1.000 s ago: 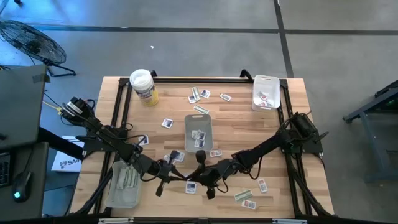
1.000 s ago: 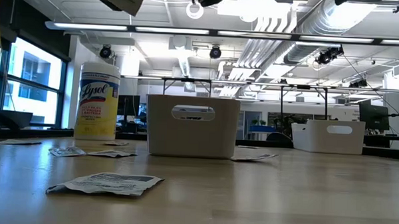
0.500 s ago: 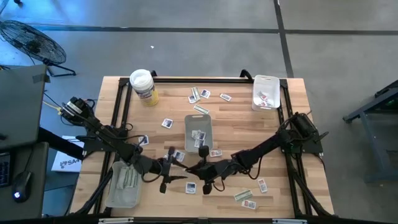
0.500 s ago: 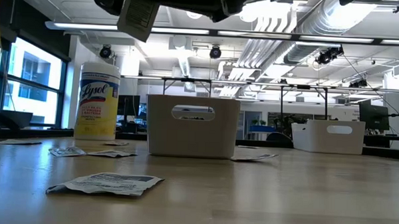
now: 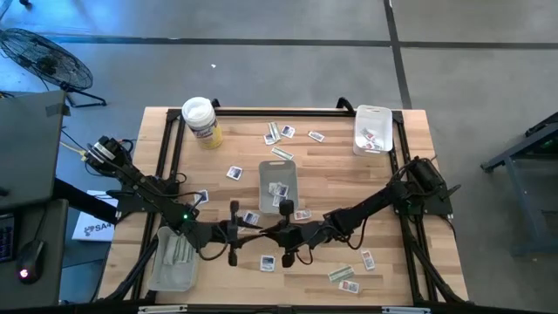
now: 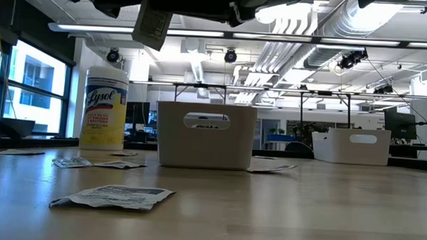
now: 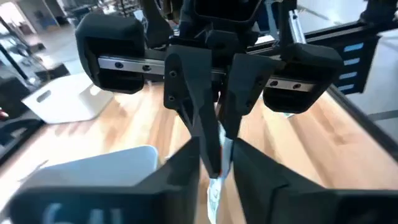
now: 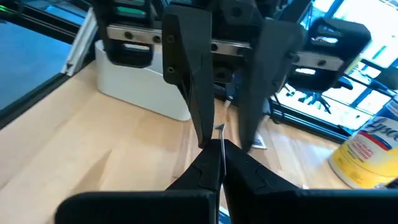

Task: Pick & Place First Aid Supplies
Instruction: Put the orange pad into the white bin

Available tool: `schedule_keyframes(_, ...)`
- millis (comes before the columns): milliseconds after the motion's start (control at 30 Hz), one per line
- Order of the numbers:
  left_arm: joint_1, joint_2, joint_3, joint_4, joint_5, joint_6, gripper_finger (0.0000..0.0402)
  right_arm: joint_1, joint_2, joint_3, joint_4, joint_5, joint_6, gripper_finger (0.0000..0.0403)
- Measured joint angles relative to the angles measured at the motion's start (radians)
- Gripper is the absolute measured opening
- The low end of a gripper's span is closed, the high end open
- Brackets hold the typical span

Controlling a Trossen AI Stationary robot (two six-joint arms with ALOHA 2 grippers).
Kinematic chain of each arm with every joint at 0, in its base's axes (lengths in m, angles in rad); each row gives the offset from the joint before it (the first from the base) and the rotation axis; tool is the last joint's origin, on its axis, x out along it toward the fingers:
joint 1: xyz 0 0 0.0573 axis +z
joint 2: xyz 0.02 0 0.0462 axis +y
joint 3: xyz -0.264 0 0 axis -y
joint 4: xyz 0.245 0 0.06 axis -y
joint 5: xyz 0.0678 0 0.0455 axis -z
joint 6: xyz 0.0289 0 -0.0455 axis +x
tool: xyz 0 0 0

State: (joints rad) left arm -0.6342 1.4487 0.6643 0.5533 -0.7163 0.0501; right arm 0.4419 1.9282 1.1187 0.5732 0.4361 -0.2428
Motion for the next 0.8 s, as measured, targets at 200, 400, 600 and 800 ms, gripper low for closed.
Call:
schedule_keyframes(200,-0.001,-0.017,0.000,0.018,-0.038,0.049,0.0015,0.004,0.001,0.000,-0.031,-0.048,0.000,0.0001)
schedule_keyframes(400,-0.016,-0.052,0.001,-0.003,-0.077,0.071,0.0003,0.004,0.002,0.000,-0.038,-0.074,0.006,0.0000)
schedule_keyframes(600,-0.028,-0.109,0.001,-0.078,-0.143,0.080,0.0002,0.018,-0.037,0.000,-0.097,0.025,0.008,0.0000)
schedule_keyframes(800,-0.032,-0.232,0.000,-0.292,-0.226,0.052,0.0002,0.032,-0.211,0.000,-0.402,0.237,0.118,0.0000)
